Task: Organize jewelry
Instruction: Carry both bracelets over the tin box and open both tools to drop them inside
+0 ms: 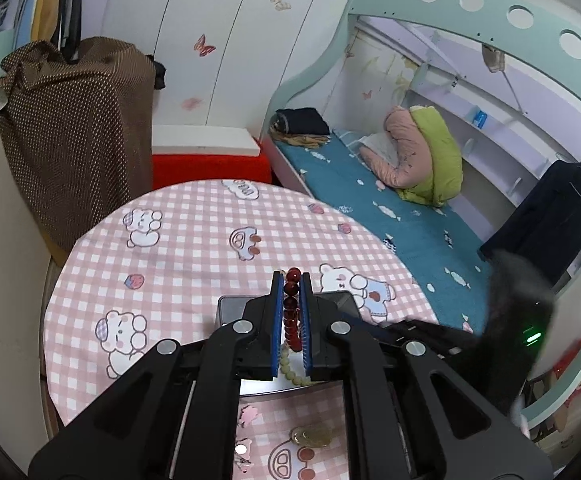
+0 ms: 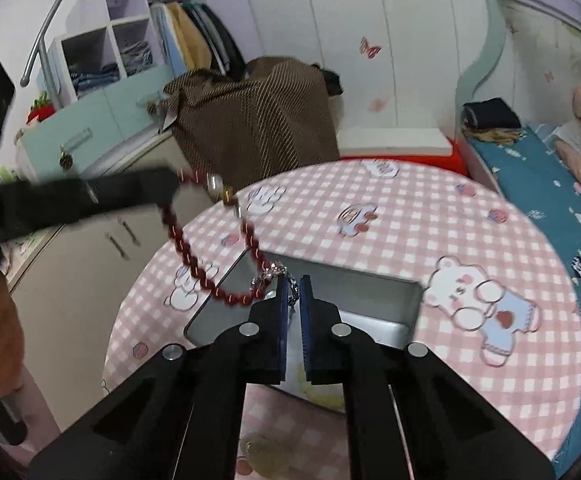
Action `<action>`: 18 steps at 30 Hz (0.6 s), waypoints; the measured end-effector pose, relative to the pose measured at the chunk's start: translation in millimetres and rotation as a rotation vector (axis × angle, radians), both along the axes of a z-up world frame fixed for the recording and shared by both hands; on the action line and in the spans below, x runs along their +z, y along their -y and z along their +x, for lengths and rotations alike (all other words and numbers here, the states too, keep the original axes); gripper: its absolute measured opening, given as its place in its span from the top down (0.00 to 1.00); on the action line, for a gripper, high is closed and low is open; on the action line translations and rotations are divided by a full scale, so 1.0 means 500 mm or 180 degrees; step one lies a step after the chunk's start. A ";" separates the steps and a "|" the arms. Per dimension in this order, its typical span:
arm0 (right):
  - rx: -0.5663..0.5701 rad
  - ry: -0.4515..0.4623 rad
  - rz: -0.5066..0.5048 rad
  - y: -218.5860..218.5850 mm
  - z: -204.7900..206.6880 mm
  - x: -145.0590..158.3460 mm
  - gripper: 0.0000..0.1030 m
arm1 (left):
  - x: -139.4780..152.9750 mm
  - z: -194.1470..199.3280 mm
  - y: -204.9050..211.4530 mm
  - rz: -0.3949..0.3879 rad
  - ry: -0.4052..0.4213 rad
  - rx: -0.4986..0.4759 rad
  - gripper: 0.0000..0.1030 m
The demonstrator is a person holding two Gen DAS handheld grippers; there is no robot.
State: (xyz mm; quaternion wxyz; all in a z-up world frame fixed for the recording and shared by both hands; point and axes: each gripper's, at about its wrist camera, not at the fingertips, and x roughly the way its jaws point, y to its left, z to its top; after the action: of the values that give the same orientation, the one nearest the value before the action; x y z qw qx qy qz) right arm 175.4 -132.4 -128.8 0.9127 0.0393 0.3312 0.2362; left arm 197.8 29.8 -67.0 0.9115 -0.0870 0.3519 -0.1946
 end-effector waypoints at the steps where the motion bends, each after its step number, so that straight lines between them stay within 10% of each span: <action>1: -0.0025 0.0033 0.0001 0.005 -0.003 0.006 0.95 | -0.005 0.002 0.000 -0.0003 -0.0026 -0.0001 0.92; 18: -0.0082 0.0382 0.0108 0.065 -0.085 0.080 0.95 | -0.069 0.036 0.016 0.0090 -0.0320 0.0008 0.92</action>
State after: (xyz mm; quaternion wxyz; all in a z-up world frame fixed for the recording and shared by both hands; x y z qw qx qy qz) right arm 132.7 -164.8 -88.8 0.9331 0.0449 0.2713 0.2319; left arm 215.9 21.9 -101.6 0.8940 -0.0843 0.3998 -0.1838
